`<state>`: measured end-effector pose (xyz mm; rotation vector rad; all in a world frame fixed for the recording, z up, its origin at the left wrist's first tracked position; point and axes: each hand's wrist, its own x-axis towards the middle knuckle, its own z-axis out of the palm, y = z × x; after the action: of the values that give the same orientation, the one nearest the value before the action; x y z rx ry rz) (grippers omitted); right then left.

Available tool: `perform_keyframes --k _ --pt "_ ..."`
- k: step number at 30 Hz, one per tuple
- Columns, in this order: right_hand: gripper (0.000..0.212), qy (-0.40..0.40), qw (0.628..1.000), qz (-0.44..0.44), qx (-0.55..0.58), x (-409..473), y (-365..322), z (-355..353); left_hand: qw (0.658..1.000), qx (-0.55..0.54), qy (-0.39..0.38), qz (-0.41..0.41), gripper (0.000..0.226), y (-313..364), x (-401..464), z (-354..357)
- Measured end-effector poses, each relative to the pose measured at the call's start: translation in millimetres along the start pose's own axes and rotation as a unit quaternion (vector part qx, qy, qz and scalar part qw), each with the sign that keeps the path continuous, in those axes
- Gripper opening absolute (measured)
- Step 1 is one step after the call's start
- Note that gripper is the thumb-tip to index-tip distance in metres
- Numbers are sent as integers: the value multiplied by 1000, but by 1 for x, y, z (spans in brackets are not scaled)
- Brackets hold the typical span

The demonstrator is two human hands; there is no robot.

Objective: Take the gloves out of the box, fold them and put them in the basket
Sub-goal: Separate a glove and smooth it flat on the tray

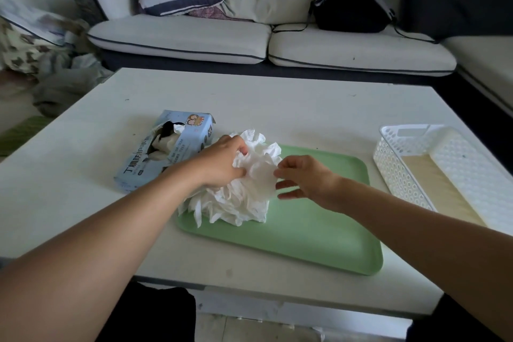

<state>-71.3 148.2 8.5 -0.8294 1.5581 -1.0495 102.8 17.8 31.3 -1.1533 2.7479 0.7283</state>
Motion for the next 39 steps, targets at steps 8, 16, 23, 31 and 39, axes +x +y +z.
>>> perform_keyframes --k 8,16,23,31,39 --pt "21 77 968 -178 160 -40 -87 -57 997 26 51 -47 69 -3 6 1" --pt "16 50 970 -117 209 -37 -60 -53 987 145 57 -28 52 30 -1 -11" --pt "20 46 982 -97 158 -7 -37 8 977 -185 32 98 44 46 -9 -19" --pt "30 38 974 -45 217 -1 -36 -17 983 -99 142 67 15 6 0 -24" --pt "20 42 970 -94 220 -28 -72 -49 969 69 227 -67 33 -35 18 -22"
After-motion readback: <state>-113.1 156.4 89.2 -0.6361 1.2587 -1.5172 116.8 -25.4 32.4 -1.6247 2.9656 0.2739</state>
